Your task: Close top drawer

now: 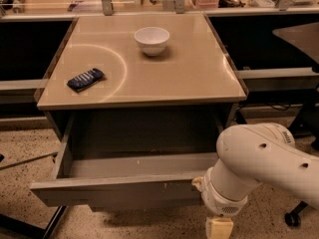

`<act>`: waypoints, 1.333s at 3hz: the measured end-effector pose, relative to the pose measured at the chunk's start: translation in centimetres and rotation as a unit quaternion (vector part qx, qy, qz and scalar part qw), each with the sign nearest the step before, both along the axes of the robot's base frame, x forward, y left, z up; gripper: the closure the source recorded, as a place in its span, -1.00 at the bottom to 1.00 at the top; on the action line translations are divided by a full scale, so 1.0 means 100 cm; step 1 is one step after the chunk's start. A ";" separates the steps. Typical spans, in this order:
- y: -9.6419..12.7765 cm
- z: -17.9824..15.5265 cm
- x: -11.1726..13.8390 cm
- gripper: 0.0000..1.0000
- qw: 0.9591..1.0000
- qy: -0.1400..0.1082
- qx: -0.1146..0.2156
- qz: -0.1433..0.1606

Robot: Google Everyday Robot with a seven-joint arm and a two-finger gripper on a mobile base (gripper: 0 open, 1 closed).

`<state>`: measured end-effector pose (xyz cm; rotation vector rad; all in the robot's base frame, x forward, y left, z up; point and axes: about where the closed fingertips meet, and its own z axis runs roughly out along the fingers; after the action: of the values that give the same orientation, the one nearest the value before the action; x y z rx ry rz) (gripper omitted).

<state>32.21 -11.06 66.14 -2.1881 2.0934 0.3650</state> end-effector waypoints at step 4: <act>0.003 -0.014 0.095 -1.00 0.996 -0.057 0.066 0.024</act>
Offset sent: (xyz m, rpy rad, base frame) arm 0.0913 0.0019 -0.0028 0.0642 -0.0315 0.0382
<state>41.71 -10.76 64.77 -2.1336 1.9056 0.3618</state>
